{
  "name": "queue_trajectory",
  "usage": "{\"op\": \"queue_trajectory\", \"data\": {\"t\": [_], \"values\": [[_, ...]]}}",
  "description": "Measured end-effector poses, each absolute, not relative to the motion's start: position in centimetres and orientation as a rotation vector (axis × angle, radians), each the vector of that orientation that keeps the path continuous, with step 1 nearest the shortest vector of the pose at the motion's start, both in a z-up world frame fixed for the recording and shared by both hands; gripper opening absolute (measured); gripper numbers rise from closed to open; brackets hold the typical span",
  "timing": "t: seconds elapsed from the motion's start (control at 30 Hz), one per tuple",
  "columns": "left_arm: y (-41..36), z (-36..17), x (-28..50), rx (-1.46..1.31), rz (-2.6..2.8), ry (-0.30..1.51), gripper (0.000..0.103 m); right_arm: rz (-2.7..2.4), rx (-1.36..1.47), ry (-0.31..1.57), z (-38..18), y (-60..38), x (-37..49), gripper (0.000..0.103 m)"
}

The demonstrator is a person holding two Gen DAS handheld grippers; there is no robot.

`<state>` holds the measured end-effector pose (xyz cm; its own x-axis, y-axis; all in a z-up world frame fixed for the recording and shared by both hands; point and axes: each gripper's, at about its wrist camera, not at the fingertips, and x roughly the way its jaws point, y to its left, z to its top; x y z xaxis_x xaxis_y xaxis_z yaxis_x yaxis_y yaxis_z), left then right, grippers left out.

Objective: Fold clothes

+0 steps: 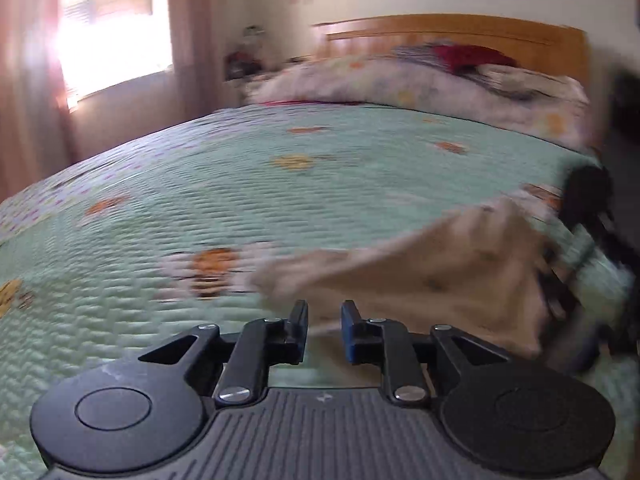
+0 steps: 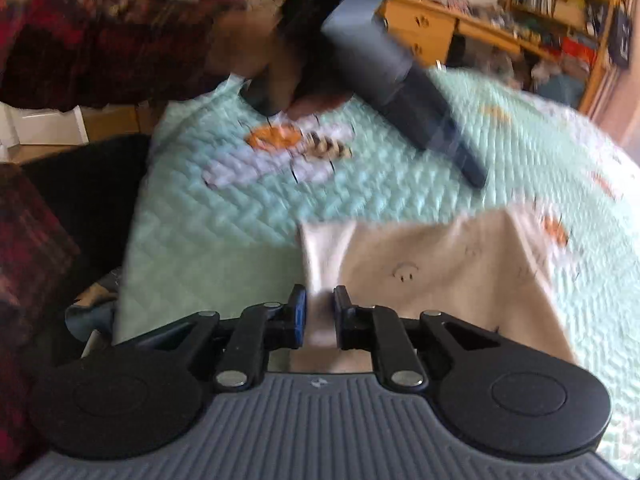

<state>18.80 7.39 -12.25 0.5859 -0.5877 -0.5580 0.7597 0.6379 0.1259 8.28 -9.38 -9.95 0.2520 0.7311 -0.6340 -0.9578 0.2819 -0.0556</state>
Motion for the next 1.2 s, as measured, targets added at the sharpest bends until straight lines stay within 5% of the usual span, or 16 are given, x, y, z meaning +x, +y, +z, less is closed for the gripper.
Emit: {"op": "queue_trajectory", "data": {"t": [0.23,0.5,0.57,0.73,1.2], "values": [[3.9,-14.4,15.3,0.520,-0.802,0.488,0.031,0.917,-0.187,0.538,-6.6,-14.0,16.4,0.030],[4.0,-15.3,16.1,0.477,-0.756,0.517,0.036,0.872,-0.392,0.742,-12.7,-8.0,25.0,0.032],[4.0,-15.5,16.1,0.462,-0.760,0.528,0.035,0.838,-0.402,0.709,-13.4,-8.3,25.7,0.041],[4.1,-15.5,16.0,0.452,-0.753,0.536,0.037,0.598,-0.277,0.741,-14.0,-12.3,28.0,0.036],[7.3,-11.4,18.1,0.178,-0.763,0.607,0.049,0.428,-0.132,0.598,-10.8,-19.3,19.1,0.040]]}}
